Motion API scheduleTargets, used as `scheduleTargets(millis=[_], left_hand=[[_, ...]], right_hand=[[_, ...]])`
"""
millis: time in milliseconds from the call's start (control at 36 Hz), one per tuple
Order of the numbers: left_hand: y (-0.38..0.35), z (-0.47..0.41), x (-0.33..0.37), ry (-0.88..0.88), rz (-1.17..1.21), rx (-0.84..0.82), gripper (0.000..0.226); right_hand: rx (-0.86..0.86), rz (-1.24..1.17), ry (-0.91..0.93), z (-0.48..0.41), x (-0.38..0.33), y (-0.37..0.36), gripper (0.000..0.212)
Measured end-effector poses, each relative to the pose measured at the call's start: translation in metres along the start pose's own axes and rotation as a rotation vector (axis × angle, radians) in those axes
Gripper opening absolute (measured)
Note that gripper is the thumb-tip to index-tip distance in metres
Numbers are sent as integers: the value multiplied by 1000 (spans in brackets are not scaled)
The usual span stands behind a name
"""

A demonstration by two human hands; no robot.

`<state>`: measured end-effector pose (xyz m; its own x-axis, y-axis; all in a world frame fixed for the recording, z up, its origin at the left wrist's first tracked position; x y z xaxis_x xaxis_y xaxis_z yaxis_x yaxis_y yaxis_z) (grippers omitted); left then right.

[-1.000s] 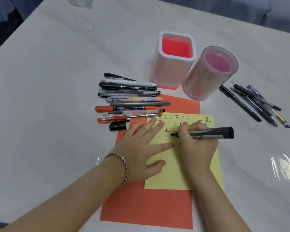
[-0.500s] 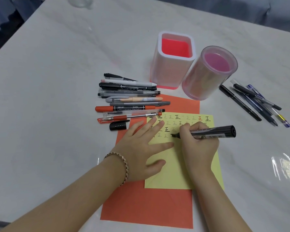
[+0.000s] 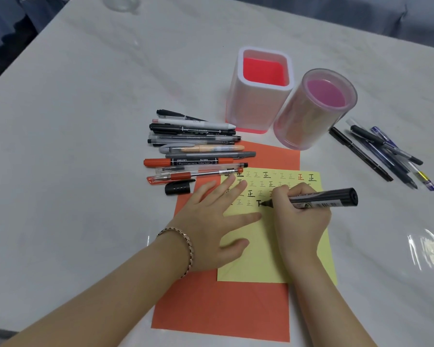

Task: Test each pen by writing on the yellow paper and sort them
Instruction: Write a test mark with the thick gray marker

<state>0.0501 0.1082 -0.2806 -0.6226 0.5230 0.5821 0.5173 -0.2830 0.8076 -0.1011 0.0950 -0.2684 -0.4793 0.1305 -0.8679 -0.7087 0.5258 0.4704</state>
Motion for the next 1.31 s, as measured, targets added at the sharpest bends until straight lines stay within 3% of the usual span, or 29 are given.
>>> scheduleTargets(millis=[833, 972, 1139, 1306], left_hand=[[-1, 0, -1, -12, -22, 8, 43], [-1, 0, -1, -28, -16, 26, 42], [-2, 1, -2, -48, -30, 21, 42], [1, 2, -1, -66, 5, 29, 40]], right_hand=[[-76, 11, 10, 2, -2, -3, 25], [0, 7, -13, 1, -1, 2, 27], [4, -77, -94, 0, 0, 4, 25], [-6, -101, -151, -3, 0, 16, 35]])
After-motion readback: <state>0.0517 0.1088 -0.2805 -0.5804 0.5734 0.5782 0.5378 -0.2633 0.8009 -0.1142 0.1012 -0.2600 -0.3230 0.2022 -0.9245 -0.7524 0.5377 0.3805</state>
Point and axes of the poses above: each hand's wrist, its own z-axis away from the middle knuckle, its own y-axis out of the back of the hand, x = y × z, the point moved 4 cm from there along -z, towards the middle knuckle, and after that the axes turned 10 degrees about z, right-handed, at the moved point
